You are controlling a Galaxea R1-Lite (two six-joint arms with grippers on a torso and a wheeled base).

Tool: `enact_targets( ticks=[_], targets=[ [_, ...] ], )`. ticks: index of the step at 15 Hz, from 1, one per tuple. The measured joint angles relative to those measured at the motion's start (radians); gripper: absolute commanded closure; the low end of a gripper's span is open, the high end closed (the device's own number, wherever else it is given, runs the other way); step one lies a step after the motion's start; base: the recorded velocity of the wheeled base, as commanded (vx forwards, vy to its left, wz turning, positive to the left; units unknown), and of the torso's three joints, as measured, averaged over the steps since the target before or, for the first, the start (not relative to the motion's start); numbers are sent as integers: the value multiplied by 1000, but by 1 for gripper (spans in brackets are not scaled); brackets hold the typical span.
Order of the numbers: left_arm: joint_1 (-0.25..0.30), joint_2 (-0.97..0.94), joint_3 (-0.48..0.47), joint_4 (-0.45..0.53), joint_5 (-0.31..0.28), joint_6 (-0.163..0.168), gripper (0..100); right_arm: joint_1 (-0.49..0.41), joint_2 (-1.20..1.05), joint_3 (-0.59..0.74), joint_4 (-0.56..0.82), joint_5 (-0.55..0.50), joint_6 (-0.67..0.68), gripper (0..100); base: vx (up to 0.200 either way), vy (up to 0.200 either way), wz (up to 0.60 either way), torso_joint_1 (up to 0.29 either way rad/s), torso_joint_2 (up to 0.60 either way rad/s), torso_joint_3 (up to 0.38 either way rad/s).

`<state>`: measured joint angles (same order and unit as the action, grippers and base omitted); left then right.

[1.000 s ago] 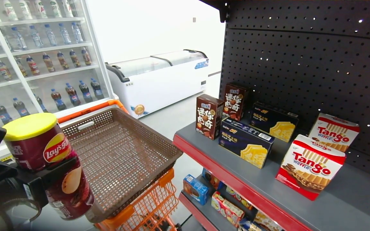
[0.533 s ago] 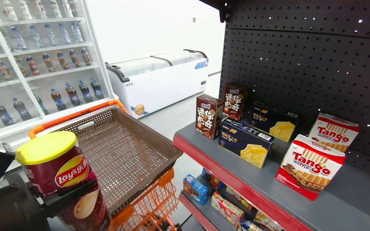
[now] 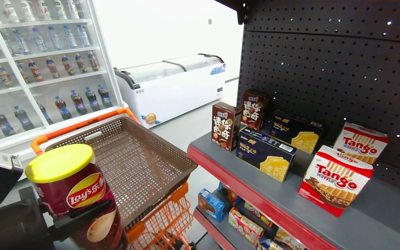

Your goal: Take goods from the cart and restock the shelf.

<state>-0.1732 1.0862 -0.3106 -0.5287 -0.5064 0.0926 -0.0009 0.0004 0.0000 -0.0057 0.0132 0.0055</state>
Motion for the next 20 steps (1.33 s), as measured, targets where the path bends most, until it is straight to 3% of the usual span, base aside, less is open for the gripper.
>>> enact_targets(
  ticks=[9,12,20],
  targets=[
    [-84,59,-21,-3,-32,17,100,-1,0,0,0,0,0,0,0,0,0,0,0,0],
    [-107,61,-15,-3,-122,18,100,0,0,0,0,0,0,0,0,0,0,0,0,0],
    [-125,67,-6,-3,-126,18,100,0,0,0,0,0,0,0,0,0,-600,1,2,3]
  ],
)
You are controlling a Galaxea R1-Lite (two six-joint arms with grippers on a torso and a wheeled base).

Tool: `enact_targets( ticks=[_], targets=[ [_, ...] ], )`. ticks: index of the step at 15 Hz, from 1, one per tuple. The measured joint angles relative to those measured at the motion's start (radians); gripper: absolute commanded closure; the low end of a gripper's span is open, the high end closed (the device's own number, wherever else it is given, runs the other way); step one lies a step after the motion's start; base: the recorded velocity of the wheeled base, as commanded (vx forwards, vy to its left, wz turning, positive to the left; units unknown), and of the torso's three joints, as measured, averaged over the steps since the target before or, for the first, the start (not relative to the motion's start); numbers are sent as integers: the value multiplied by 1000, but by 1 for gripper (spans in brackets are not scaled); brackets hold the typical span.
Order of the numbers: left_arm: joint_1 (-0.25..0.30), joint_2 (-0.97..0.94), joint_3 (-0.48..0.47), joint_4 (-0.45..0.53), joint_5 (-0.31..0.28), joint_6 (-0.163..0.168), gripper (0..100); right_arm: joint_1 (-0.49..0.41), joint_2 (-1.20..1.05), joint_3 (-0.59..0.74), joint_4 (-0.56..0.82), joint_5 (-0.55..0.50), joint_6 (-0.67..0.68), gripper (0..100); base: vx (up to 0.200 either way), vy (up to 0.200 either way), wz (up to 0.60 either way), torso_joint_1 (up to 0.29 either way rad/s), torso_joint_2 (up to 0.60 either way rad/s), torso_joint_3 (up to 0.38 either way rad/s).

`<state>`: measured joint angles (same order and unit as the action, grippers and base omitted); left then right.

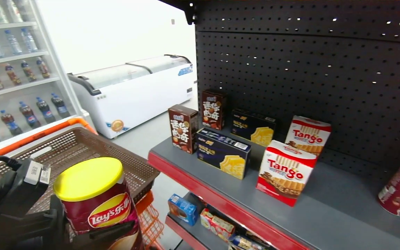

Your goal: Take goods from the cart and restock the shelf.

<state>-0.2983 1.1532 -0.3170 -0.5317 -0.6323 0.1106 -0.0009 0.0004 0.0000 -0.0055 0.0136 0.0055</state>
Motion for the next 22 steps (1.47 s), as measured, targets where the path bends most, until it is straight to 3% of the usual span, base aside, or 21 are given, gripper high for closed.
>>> enact_targets(
  ticks=[13,22],
  targets=[
    [3,16,1,0,2,0,100,0,0,0,0,0,0,0,0,0,-600,2,3,2],
    [5,11,22,-4,11,-4,100,0,0,0,0,0,0,0,0,0,0,0,0,0]
  ],
)
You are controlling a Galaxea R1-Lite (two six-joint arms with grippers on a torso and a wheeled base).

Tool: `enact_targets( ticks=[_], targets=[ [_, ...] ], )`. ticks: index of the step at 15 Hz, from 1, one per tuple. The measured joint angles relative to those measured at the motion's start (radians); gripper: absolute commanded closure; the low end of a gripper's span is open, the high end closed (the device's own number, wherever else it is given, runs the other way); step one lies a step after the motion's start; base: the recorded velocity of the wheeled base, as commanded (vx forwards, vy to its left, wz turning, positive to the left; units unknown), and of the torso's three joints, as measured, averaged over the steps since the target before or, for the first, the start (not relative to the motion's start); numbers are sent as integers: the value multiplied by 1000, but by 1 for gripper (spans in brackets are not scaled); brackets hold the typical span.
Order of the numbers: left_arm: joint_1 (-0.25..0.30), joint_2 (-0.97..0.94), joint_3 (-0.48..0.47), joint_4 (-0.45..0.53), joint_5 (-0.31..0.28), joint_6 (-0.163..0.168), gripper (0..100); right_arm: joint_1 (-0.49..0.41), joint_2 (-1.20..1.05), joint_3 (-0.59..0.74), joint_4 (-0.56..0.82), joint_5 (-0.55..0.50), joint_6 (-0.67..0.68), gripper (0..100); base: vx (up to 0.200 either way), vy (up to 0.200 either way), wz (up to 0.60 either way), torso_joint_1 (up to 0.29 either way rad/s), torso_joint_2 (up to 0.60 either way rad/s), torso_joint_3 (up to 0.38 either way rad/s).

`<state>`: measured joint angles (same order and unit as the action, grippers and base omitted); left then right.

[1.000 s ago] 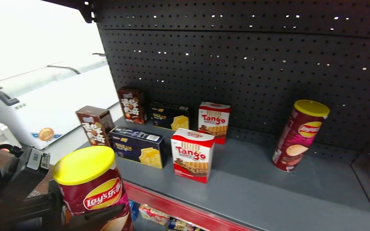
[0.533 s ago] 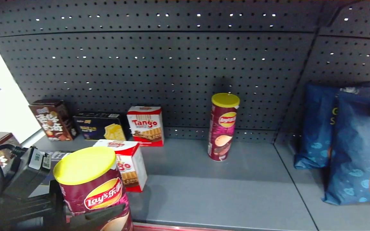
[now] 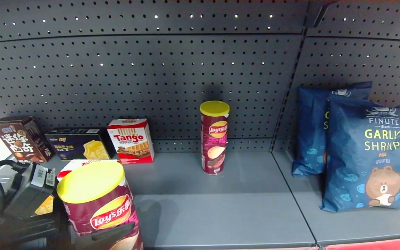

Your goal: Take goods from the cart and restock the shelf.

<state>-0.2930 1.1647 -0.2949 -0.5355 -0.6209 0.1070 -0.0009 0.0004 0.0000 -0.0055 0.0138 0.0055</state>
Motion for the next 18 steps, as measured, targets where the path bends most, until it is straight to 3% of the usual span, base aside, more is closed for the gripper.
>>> enact_targets(
  ticks=[12,16,18],
  targets=[
    [-5,-13,24,4,14,1,100,-1,0,0,0,1,0,0,0,0,50,0,0,0],
    [-96,1,-86,16,18,-1,100,0,0,0,1,4,-4,0,0,0,0,0,0,0],
    [-153,13,-145,71,21,-3,100,1,0,0,0,4,-4,0,0,0,0,0,0,0]
  ],
)
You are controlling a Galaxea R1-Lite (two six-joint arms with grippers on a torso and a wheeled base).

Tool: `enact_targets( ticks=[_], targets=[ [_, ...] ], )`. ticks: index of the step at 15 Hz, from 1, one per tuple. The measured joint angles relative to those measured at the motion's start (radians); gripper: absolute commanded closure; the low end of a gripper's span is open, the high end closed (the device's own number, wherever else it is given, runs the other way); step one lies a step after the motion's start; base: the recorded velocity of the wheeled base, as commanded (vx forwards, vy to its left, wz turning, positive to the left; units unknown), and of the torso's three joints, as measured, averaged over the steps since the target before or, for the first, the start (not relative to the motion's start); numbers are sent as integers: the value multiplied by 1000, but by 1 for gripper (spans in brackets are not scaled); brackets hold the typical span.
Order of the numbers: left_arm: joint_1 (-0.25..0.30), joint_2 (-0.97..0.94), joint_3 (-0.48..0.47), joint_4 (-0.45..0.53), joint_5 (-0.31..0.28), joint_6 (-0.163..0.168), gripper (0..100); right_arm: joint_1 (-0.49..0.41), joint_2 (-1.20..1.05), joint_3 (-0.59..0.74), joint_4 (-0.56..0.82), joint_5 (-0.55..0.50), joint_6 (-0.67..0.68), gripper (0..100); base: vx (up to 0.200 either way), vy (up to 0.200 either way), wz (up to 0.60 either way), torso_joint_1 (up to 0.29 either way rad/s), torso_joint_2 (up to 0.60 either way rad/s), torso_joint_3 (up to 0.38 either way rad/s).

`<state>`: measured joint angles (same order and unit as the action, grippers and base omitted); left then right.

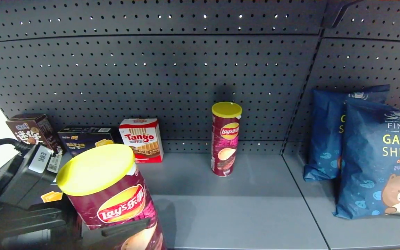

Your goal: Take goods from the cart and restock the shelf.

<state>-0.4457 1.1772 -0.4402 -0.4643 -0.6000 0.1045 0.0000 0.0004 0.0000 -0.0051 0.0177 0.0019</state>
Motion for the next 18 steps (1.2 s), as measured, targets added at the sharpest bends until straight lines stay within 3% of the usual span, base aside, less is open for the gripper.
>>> enact_targets(
  ticks=[5,7,11,14,18],
  targets=[
    [-34,64,-67,15,1,1,100,2,1,0,1,3,-2,0,0,0,0,0,0,0],
    [-46,103,-81,13,6,3,100,11,18,-14,-3,53,-5,0,0,0,0,0,0,0],
    [-101,150,-103,11,19,4,100,56,265,-229,-58,141,-7,0,0,0,0,0,0,0],
    [-128,167,-110,19,56,4,100,190,548,-425,-91,211,-32,0,0,0,0,0,0,0],
    [-138,204,-126,12,59,1,100,424,843,-611,-127,246,-34,0,0,0,0,0,0,0]
  ],
)
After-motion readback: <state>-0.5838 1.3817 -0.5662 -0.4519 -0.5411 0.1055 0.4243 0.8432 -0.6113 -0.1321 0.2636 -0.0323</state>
